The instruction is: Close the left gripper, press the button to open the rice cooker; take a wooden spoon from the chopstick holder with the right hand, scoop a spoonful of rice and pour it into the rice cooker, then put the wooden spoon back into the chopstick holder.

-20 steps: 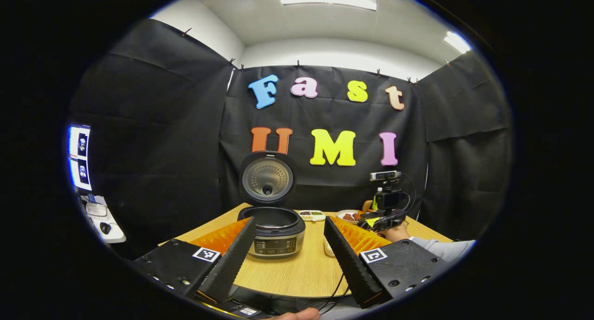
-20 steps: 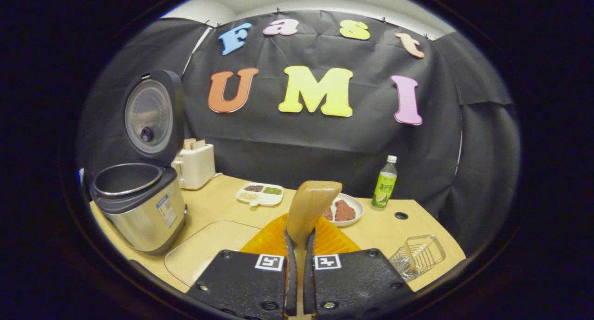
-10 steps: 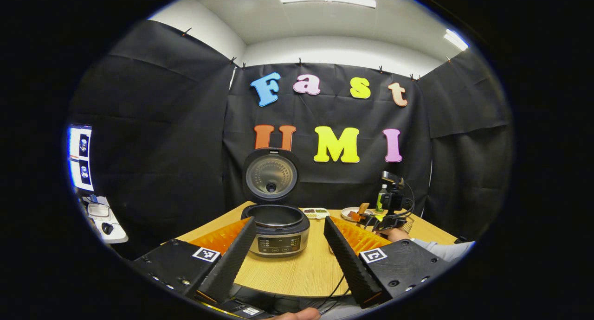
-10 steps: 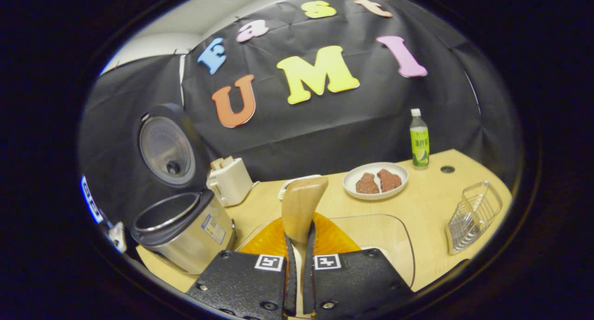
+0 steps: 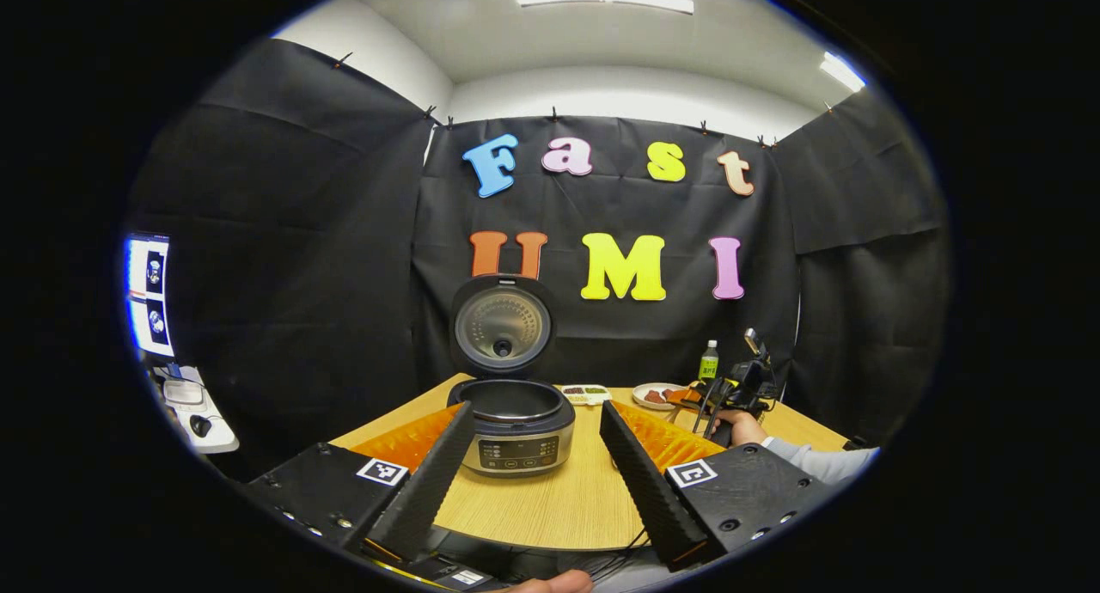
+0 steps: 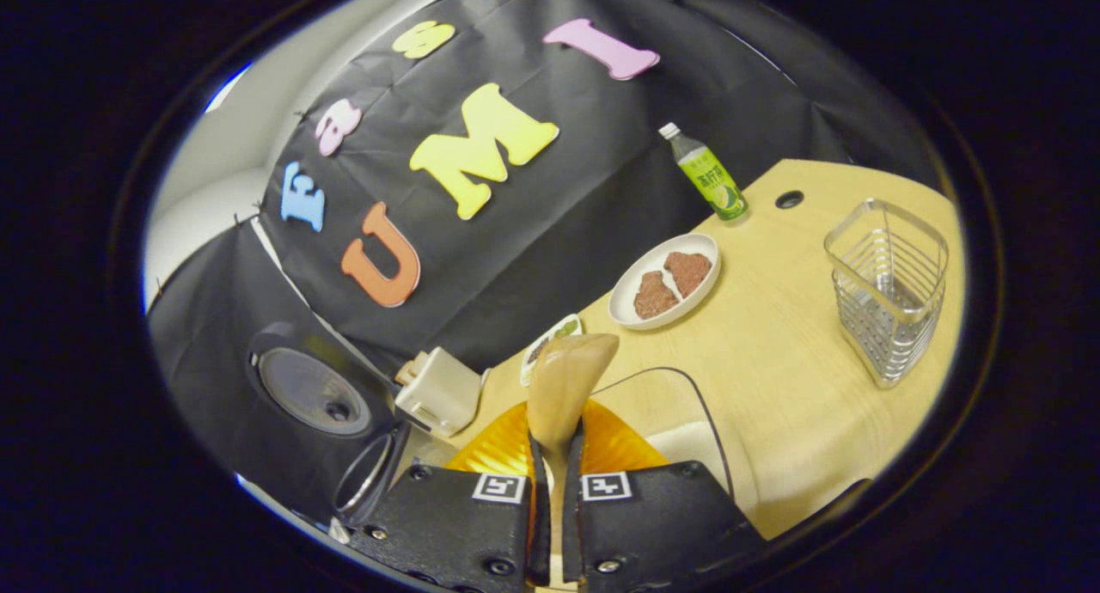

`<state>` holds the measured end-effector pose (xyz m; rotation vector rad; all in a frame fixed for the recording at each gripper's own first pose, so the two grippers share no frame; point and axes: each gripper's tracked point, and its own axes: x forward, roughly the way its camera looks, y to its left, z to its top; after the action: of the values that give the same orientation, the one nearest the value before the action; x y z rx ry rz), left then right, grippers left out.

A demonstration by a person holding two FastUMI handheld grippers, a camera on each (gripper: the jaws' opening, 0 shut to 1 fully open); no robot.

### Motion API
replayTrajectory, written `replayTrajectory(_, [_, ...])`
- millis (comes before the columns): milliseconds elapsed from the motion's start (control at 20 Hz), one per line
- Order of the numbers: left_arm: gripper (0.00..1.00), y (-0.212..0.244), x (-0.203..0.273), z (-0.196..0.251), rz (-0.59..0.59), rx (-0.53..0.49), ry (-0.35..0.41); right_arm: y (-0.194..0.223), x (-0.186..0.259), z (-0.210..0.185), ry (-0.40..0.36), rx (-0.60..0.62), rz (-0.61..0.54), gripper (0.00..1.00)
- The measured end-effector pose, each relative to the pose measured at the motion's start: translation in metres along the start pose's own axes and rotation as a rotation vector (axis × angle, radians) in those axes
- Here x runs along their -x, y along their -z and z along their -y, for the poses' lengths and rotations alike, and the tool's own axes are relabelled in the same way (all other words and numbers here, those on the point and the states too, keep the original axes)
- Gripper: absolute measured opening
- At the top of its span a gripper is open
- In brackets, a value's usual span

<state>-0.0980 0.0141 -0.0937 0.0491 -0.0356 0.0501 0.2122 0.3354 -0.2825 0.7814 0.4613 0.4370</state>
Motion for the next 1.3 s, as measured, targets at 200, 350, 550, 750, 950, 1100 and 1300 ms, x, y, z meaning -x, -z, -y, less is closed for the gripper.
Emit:
replayTrajectory(200, [0.94, 0.001, -0.002, -0.002, -0.002, 0.018, -0.004, -0.020, 0.014, 0.006, -0.032, -0.199, 0.075, 0.11])
replayTrajectory(350, [0.94, 0.001, -0.001, -0.001, -0.006, 0.017, 0.003, -0.033, 0.029, 0.015, -0.052, -0.375, 0.146, 0.10])
replayTrajectory(550, [0.94, -0.001, -0.003, 0.002, -0.002, 0.006, 0.007, -0.038, 0.039, 0.018, -0.097, -0.520, 0.172, 0.10])
replayTrajectory(750, [0.94, 0.003, -0.011, 0.003, -0.018, 0.010, 0.007, -0.051, 0.039, 0.000, -0.236, -0.811, 0.161, 0.10])
replayTrajectory(950, [0.94, 0.006, -0.016, 0.000, -0.034, 0.003, 0.001, -0.054, 0.041, -0.005, -0.233, -0.807, 0.161, 0.10])
replayTrajectory(1100, [0.94, 0.003, -0.018, -0.005, -0.035, 0.008, -0.005, -0.060, 0.047, -0.017, -0.256, -0.830, 0.156, 0.10])
replayTrajectory(1300, [0.94, -0.007, -0.027, -0.018, -0.040, 0.000, -0.018, -0.065, 0.048, -0.034, -0.252, -0.817, 0.161, 0.10])
